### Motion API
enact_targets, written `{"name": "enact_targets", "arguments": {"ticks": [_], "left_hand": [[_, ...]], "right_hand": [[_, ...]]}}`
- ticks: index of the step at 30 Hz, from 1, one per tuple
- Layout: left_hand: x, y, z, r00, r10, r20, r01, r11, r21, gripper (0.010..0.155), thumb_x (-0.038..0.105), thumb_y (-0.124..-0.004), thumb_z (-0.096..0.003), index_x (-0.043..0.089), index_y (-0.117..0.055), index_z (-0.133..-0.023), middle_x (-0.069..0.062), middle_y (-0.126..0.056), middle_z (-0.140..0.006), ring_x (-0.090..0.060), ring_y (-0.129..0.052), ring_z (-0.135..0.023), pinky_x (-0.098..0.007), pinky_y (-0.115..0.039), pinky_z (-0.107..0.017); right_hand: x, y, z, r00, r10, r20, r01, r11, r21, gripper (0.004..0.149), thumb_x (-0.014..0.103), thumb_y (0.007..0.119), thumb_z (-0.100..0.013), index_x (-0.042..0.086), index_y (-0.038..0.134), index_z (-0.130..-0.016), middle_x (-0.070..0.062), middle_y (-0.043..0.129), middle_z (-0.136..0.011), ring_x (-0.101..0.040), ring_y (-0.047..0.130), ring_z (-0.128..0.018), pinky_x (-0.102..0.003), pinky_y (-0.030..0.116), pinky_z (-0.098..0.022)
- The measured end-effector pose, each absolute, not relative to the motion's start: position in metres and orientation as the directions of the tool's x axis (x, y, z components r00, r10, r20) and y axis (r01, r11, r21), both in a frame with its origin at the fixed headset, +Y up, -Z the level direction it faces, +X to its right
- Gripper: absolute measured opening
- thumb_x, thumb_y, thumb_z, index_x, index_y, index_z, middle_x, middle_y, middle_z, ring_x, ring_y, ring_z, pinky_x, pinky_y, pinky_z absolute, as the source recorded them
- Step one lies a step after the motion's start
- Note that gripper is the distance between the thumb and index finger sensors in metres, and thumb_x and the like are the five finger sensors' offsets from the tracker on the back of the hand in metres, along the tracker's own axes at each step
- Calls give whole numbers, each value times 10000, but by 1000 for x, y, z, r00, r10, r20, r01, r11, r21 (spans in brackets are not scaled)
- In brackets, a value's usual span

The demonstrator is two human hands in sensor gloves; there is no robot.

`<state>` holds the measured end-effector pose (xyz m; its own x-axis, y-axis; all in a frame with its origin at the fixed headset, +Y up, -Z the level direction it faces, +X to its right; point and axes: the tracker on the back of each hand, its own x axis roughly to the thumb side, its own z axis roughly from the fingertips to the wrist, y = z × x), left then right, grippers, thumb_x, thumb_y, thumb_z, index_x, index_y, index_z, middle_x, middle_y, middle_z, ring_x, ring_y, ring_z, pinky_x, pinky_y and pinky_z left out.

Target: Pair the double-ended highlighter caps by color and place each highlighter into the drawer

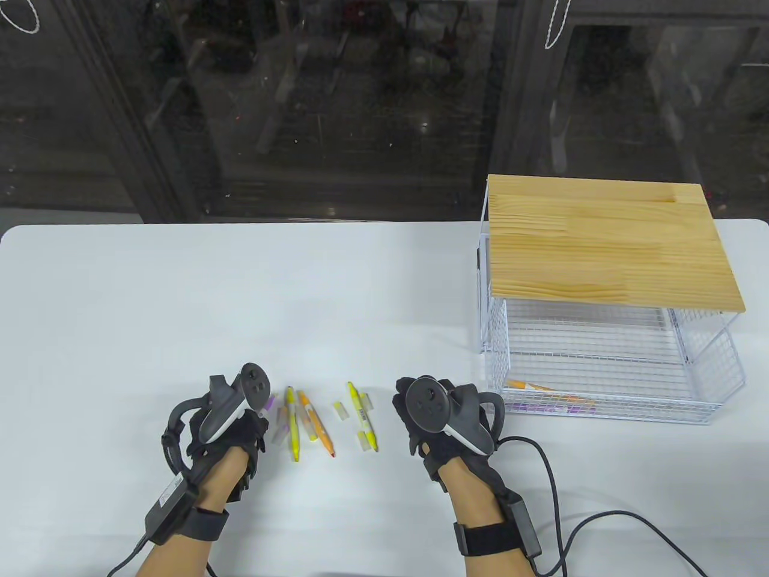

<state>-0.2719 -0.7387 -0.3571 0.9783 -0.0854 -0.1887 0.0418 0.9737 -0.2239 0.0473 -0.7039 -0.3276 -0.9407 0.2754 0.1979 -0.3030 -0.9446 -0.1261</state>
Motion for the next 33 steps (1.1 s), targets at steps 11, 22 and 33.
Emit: {"name": "enact_targets", "arguments": {"ticks": [11, 22, 33], "left_hand": [[-280, -714, -348, 983, 70, -167, -96, 984, -153, 503, 431, -890, -354, 201, -881, -801, -65, -995, -784, -393, -980, -653, -560, -844, -427], [-281, -691, -338, 979, 203, -10, -202, 975, 90, 537, 327, -902, -361, 275, -793, -884, -13, -946, -827, -328, -976, -625, -557, -829, -456], [-250, -681, -324, 958, 126, 259, -184, 959, 215, 503, 346, -917, -351, 335, -855, -850, 39, -976, -827, -294, -986, -662, -547, -847, -459]], "right_hand": [[48, -705, -328, -940, 278, 196, -304, -945, -117, 445, 443, 807, -452, 236, 925, -828, -62, 1003, -781, -344, 1000, -642, -488, 833, -464], [49, -706, -329, -940, 284, 189, -307, -945, -110, 445, 443, 807, -453, 234, 926, -827, -63, 1002, -781, -346, 998, -643, -490, 832, -464], [50, -706, -329, -940, 284, 188, -308, -945, -111, 450, 444, 805, -452, 237, 919, -835, -61, 997, -789, -350, 991, -655, -496, 827, -470]]}}
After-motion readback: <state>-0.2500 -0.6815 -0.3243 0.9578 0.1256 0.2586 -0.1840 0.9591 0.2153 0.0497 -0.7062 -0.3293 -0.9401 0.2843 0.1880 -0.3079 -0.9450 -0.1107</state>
